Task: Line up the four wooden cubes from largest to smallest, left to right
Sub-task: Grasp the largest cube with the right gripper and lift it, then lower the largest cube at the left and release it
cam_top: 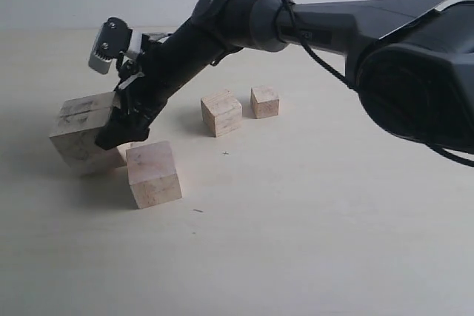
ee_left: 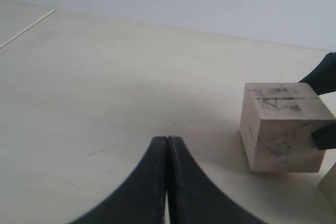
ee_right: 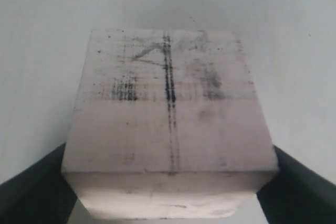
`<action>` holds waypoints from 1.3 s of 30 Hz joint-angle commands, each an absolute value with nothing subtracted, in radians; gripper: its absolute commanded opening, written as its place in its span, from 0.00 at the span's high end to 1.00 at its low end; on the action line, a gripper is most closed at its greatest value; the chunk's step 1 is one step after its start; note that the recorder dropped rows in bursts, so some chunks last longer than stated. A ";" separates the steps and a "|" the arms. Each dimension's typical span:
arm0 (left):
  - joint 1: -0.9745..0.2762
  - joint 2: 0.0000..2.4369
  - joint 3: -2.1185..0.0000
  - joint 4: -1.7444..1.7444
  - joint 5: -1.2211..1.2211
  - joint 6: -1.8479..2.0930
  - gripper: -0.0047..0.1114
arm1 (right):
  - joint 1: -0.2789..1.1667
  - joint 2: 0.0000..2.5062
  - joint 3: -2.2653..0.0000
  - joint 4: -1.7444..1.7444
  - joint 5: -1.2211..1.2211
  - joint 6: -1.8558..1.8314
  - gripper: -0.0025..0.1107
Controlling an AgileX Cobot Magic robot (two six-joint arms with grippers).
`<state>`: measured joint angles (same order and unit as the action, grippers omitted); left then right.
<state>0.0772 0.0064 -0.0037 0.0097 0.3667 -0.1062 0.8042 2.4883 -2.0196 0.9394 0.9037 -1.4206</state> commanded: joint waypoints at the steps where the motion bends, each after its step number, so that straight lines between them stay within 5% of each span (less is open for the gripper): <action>1: 0.079 0.000 0.000 0.012 0.353 -0.109 0.96 | 0.856 2.469 -2.022 0.908 0.806 -1.360 0.98; 14: 0.079 0.000 0.000 0.012 0.353 -0.109 0.96 | 0.829 2.466 -1.984 0.698 0.875 -1.076 0.98; 29: 0.079 0.000 0.000 0.012 0.353 -0.109 0.96 | 0.791 2.409 -1.967 0.637 1.072 -1.152 0.98; 39: 0.079 0.000 0.000 0.012 0.353 -0.109 0.96 | 0.814 2.407 -1.931 0.630 0.903 -1.200 0.98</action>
<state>0.0772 0.0064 -0.0037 0.0097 0.3667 -0.1062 0.8145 2.4048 -1.9383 0.6468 0.9500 -1.1741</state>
